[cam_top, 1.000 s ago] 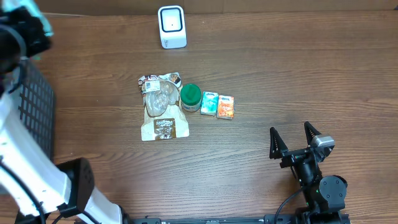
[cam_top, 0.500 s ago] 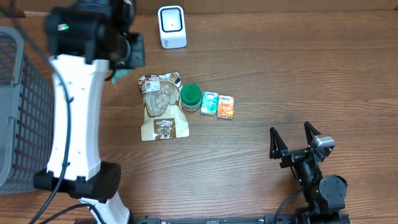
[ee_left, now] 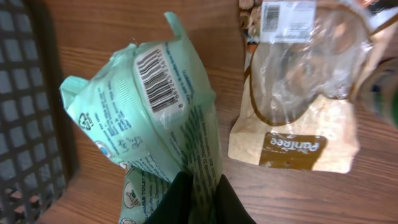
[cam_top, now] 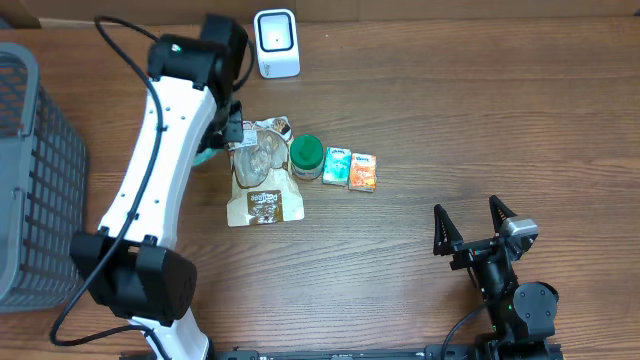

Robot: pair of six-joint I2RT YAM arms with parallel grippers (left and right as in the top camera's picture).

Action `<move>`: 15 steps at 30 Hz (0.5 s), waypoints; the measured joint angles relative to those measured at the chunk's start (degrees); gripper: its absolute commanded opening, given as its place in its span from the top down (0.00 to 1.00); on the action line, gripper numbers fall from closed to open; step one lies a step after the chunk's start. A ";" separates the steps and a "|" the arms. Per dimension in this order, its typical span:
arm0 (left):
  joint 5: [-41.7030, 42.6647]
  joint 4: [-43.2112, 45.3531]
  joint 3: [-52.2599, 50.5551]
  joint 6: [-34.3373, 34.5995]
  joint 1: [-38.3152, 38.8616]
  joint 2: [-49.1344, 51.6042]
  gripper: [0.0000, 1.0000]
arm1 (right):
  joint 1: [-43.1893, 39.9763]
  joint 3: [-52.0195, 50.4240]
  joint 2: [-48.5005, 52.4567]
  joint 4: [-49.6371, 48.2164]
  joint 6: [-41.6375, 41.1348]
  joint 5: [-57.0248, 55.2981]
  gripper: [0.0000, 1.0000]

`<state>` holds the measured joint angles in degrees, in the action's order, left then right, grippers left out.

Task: Scan the item barcode
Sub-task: 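Carry the wipes pack left of the mushroom bag and release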

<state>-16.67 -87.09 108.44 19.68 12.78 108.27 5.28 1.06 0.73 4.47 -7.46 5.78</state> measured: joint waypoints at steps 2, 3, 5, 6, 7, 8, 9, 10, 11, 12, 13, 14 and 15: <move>-0.15 2.10 -3.39 0.48 0.00 0.02 0.96 | 0.00 0.00 0.00 0.02 -0.02 0.00 0.00; -0.22 3.21 -4.94 0.85 0.00 0.02 0.96 | 0.00 0.00 0.00 0.04 0.00 0.02 0.00; -0.33 5.64 -7.82 1.22 0.00 0.00 0.96 | 0.00 0.00 0.00 0.04 0.00 0.00 0.00; -0.37 7.41 -9.53 1.33 0.00 0.02 0.96 | 0.00 0.00 0.00 0.04 -0.04 0.00 0.00; -0.42 9.03 -11.08 1.36 0.00 0.02 0.95 | 0.00 0.00 0.00 0.04 -0.02 0.00 0.00; -0.50 10.75 -12.70 1.33 0.00 0.02 0.96 | 0.00 0.00 0.00 0.04 -0.02 0.00 0.00; -0.55 12.07 -13.90 1.22 0.00 0.00 0.96 | 0.00 0.00 0.00 0.04 -0.04 0.02 0.00; -0.57 14.08 -15.61 1.11 0.00 0.02 0.96 | 0.00 0.00 0.00 0.07 -0.02 0.02 0.00; -0.57 15.41 -16.85 1.03 0.00 0.00 0.96 | 0.00 0.00 0.00 0.04 -0.02 0.02 0.00; -0.57 17.25 -18.58 0.87 0.00 0.02 0.96 | 0.00 0.00 0.00 0.07 -0.02 0.00 0.00; -0.61 18.91 -20.02 0.63 0.00 0.02 0.96 | 0.00 0.00 0.00 0.02 -0.04 0.00 0.00; -0.61 20.22 -21.24 0.15 0.00 0.02 0.96 | 0.00 0.00 0.00 0.04 -0.02 0.00 0.00; -0.68 22.10 -22.73 -0.44 0.00 0.02 0.96 | 0.00 0.00 0.00 0.02 -0.02 0.02 0.00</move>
<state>-17.34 -64.99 85.71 19.25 12.78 108.29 5.28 1.06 0.73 4.49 -7.49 5.80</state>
